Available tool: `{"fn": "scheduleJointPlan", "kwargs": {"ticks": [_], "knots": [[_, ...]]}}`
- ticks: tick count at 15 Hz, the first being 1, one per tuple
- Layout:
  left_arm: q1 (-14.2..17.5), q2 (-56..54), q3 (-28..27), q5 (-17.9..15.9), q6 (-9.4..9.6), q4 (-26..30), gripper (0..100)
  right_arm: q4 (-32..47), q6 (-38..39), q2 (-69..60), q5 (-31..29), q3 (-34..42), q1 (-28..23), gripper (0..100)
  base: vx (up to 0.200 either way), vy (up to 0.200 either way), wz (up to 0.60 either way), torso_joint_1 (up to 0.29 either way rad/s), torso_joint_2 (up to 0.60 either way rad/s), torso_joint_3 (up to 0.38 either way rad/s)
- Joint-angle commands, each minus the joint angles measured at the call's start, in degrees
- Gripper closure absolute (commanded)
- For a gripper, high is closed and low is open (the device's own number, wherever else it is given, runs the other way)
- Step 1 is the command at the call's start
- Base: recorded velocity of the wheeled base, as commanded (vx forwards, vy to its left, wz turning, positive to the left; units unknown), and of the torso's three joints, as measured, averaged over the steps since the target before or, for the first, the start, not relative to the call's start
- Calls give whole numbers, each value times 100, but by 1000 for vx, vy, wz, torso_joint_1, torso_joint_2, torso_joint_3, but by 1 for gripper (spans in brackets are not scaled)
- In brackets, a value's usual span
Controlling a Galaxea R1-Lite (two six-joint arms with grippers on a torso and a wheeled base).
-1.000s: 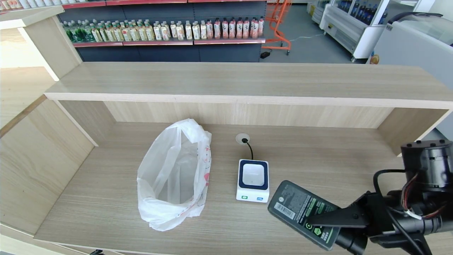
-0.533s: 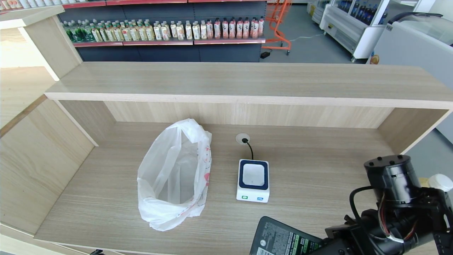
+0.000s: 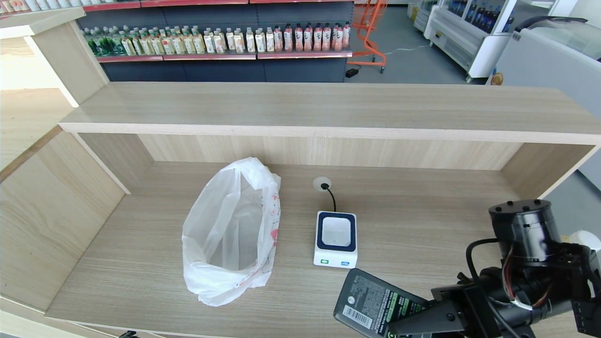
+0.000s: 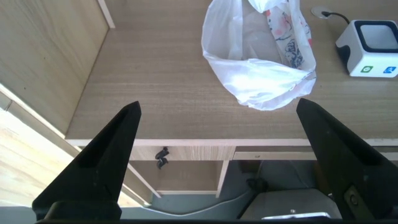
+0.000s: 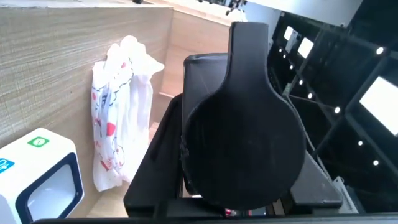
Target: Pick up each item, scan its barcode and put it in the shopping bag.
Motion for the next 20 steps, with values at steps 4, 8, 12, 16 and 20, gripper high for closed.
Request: {"fn": "scheduleJointPlan", "kwargs": {"ticks": [4, 8, 12, 16, 20], "knots": [[1, 9, 1, 1, -1, 0, 0, -170, 7, -11, 0, -28, 4, 100, 0, 0, 0, 0, 0, 0], [1, 0, 1, 1, -1, 0, 0, -187, 16, -11, 0, -36, 4, 100, 0, 0, 0, 0, 0, 0], [1, 0, 1, 1, -1, 0, 0, -187, 112, -55, 0, -72, -4, 100, 0, 0, 0, 0, 0, 0], [1, 0, 1, 1, -1, 0, 0, -143, 3751, -1567, -308, -212, -558, 100, 0, 0, 0, 0, 0, 0], [1, 0, 1, 1, -1, 0, 0, -143, 6168, -1901, -1116, -282, -2114, 100, 0, 0, 0, 0, 0, 0]]}}
